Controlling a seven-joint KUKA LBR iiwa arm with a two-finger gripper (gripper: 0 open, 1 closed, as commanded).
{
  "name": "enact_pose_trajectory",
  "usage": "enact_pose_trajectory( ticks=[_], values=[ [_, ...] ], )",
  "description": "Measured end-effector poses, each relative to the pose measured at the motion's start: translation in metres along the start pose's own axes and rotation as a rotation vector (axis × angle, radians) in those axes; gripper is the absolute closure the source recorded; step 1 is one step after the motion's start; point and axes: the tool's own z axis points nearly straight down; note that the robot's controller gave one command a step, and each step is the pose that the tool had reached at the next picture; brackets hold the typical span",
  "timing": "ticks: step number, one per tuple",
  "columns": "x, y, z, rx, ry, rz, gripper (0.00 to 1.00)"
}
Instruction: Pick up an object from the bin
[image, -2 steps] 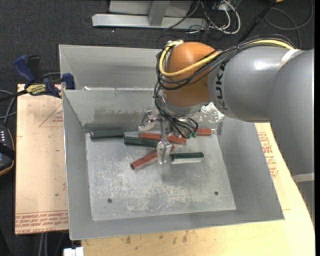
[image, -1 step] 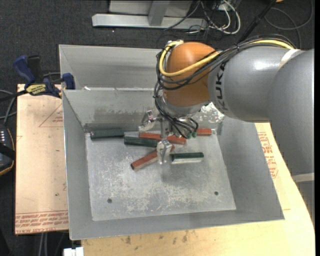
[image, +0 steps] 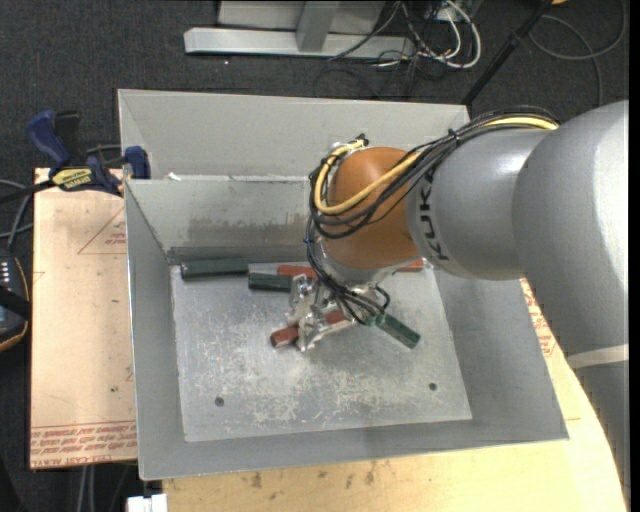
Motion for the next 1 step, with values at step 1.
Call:
enact_pose_trajectory(
  ticks=[1],
  values=[
    [0.0000, 0.0000, 0.0000, 0.000, 0.000, 0.000, 1.00]
  ],
)
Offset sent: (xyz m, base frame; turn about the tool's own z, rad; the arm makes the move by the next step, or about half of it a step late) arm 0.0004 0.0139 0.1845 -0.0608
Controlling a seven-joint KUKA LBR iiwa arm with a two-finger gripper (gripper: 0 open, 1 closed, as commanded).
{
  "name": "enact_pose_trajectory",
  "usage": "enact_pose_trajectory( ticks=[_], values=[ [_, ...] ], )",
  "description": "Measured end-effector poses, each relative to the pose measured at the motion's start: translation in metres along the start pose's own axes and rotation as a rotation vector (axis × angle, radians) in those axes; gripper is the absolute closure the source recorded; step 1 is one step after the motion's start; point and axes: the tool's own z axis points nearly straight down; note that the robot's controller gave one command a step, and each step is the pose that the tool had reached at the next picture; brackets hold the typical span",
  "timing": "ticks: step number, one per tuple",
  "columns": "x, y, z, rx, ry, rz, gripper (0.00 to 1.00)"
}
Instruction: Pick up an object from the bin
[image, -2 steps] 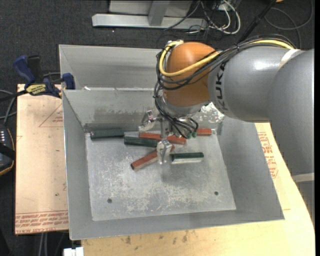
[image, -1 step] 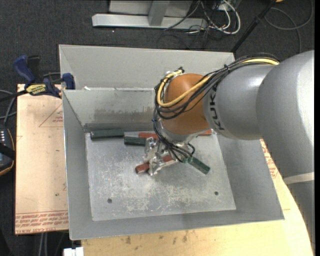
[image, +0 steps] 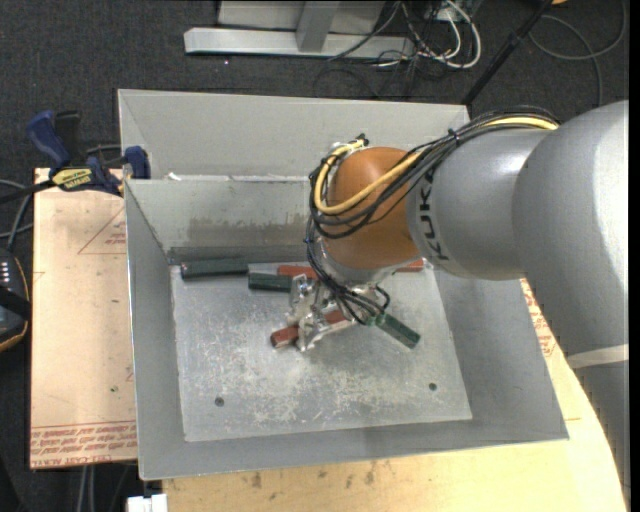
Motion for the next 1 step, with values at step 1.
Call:
enact_pose_trajectory(
  ticks=[1],
  values=[
    [-0.0106, 0.0127, -0.1877, 0.000, 0.013, -0.058, 1.00]
  ],
)
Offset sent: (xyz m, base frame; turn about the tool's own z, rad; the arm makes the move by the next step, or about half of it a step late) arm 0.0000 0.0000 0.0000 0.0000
